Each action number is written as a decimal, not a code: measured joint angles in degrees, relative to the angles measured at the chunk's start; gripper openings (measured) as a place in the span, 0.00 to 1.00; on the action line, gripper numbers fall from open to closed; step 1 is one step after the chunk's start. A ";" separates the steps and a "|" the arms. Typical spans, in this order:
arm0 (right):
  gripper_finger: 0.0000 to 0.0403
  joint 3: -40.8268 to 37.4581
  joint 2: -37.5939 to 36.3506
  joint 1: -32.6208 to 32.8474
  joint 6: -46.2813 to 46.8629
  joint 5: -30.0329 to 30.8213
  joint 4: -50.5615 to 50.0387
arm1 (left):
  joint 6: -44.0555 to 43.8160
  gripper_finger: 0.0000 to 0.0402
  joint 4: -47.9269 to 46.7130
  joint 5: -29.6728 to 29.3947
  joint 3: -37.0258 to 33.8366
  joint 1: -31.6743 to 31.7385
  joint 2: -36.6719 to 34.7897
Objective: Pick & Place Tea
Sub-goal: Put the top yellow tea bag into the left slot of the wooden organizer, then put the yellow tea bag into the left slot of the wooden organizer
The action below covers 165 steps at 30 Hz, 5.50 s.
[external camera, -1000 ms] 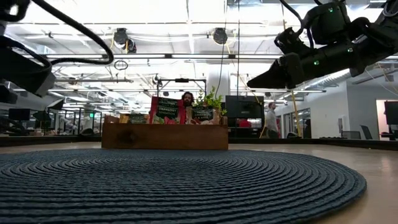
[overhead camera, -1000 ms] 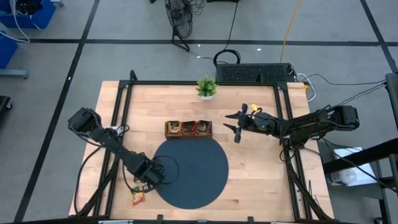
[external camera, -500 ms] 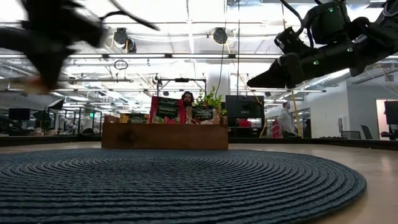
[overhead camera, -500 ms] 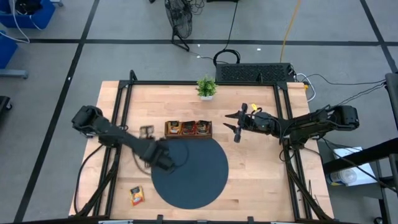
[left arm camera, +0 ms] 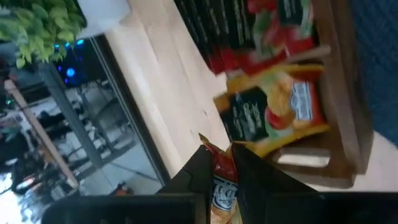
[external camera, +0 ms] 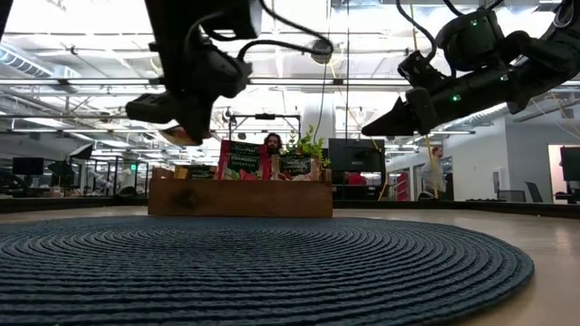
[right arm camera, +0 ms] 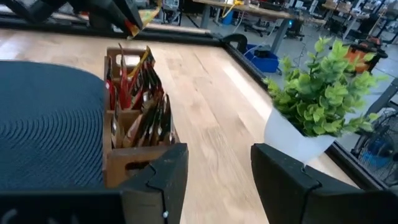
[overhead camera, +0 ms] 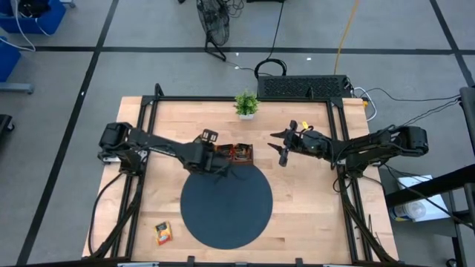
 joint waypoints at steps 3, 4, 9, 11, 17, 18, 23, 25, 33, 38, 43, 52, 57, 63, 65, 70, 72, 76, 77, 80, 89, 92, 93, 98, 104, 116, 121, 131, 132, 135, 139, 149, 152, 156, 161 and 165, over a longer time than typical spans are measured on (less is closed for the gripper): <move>0.40 -0.02 0.02 0.00 0.03 0.00 -0.71 | 3.05 0.11 2.33 0.54 -0.08 0.81 -0.10; 0.40 -0.02 0.02 0.00 0.03 -0.02 -0.83 | 3.89 0.11 2.30 1.18 -0.11 0.89 -0.07; 0.40 -0.02 0.02 0.00 -0.03 -0.04 -2.45 | 7.74 0.11 4.48 7.33 -1.61 0.72 -0.07; 0.40 -0.02 0.02 0.02 -0.05 -0.04 -2.79 | 7.60 0.11 5.69 8.11 -2.38 0.70 -0.07; 0.40 -0.02 0.02 0.02 0.01 -0.04 -3.37 | 5.46 0.14 9.35 7.98 -2.73 0.76 -0.09; 0.40 -0.02 0.02 0.02 0.01 -0.04 -3.38 | 5.43 0.16 9.48 7.98 -2.73 0.75 -0.09; 0.40 -0.02 0.02 0.02 0.03 -0.04 -3.33 | 2.69 0.31 8.57 7.96 -2.73 0.65 -0.09; 0.40 -0.02 0.02 0.02 0.03 -0.04 -3.37 | 1.51 0.37 8.60 7.89 -2.73 0.65 -0.11; 0.40 -0.02 0.02 0.02 0.05 -0.07 -3.35 | -1.24 0.51 8.40 5.16 -2.73 0.38 -0.13; 0.40 -0.02 0.02 0.02 0.05 -0.07 -3.37 | -12.66 0.52 3.58 -1.50 -1.06 -0.15 -0.14; 0.40 -0.02 0.02 0.02 0.69 -0.07 -3.42 | -40.78 0.52 -5.89 5.24 1.62 1.66 -1.11; 0.40 -0.02 0.02 0.02 0.69 -0.11 -4.15 | -60.39 0.52 -1.42 13.18 -4.00 4.02 -10.25; 0.40 -0.02 0.02 0.02 0.71 -0.11 -4.73 | -60.17 0.52 8.17 16.68 -8.89 4.23 -15.48; 0.40 -0.02 0.02 0.03 0.70 -0.13 -5.18 | -61.50 0.52 16.13 19.40 -16.84 5.16 -18.89; 0.40 -0.02 0.02 0.04 0.71 -0.13 -5.21 | -61.69 0.52 18.28 19.84 -19.45 5.93 -19.31; 0.40 -0.02 0.02 0.07 0.71 -0.13 -5.01 | -59.95 0.52 26.14 22.05 -22.91 7.80 -19.35; 0.40 -0.02 0.02 0.07 1.06 -0.13 -4.95 | -58.36 0.52 27.84 23.32 -23.21 8.34 -19.53; 0.40 -0.02 0.02 0.07 1.13 -0.13 -4.82 | -56.29 0.52 30.62 25.68 -23.50 8.84 -19.43; 0.40 -0.02 0.02 0.07 1.14 -0.13 -4.84 | -56.11 0.52 30.63 25.77 -23.54 8.84 -19.48; 0.40 -0.02 0.02 0.07 1.14 -0.13 -4.82 | -55.22 0.52 31.43 26.40 -23.54 8.82 -19.47; 0.40 -0.02 0.02 0.04 1.13 -0.13 -4.84 | -52.08 0.25 31.83 27.56 -23.54 8.78 -19.47; 0.40 -0.02 0.02 0.04 1.14 -0.13 -4.84 | -49.79 0.06 31.39 29.55 -23.32 8.80 -19.47; 0.40 -0.02 0.02 0.04 1.15 -0.13 -4.84 | -49.29 0.03 30.86 30.39 -22.99 8.90 -19.57; 0.40 -0.02 0.02 0.04 1.15 -0.13 -4.80 | -44.82 0.01 21.09 33.26 -17.24 9.18 -19.80; 0.40 -0.02 0.02 0.04 1.15 -0.11 -4.58 | -37.49 0.01 9.10 36.88 -9.93 12.35 -19.85; 0.40 -0.02 0.02 0.04 1.34 -0.11 -4.29 | -17.60 0.00 2.74 46.24 -8.39 18.06 -12.07; 0.40 -0.02 0.02 0.04 1.32 -0.11 -3.99 | -15.80 0.00 -2.94 44.01 -4.41 19.21 -4.49; 0.40 -0.02 0.02 0.04 1.10 -0.09 -4.16 | -17.49 0.03 -10.72 30.66 7.81 19.22 4.26; 0.40 -0.02 0.02 0.04 1.04 -0.09 -4.21 | -17.52 0.03 -10.69 30.03 8.13 19.22 4.36; 0.40 -0.02 0.02 0.04 0.94 -0.09 -4.70 | -17.02 0.03 -10.76 29.97 8.24 19.17 4.37; 0.40 -0.02 0.02 0.04 0.91 -0.09 -4.75 | -14.99 0.03 -10.74 28.71 8.24 18.42 4.35; 0.40 -0.02 0.02 0.04 1.02 -0.09 -4.66 | -17.98 0.18 -10.30 23.56 8.24 16.86 4.35; 0.40 -0.02 0.02 0.04 1.04 -0.09 -4.66 | -18.02 0.28 -10.31 24.31 8.22 16.86 4.35; 0.40 -0.02 0.02 0.04 1.06 -0.09 -4.66 | -17.28 0.40 -10.85 24.01 8.22 16.86 4.35; 0.40 -0.02 0.02 0.04 1.08 -0.09 -4.66 | -25.74 0.47 -19.20 23.48 8.20 16.41 3.42; 0.40 -0.02 0.02 0.02 1.08 -0.09 -4.65 | -40.56 0.49 -24.39 26.42 5.32 12.92 -1.50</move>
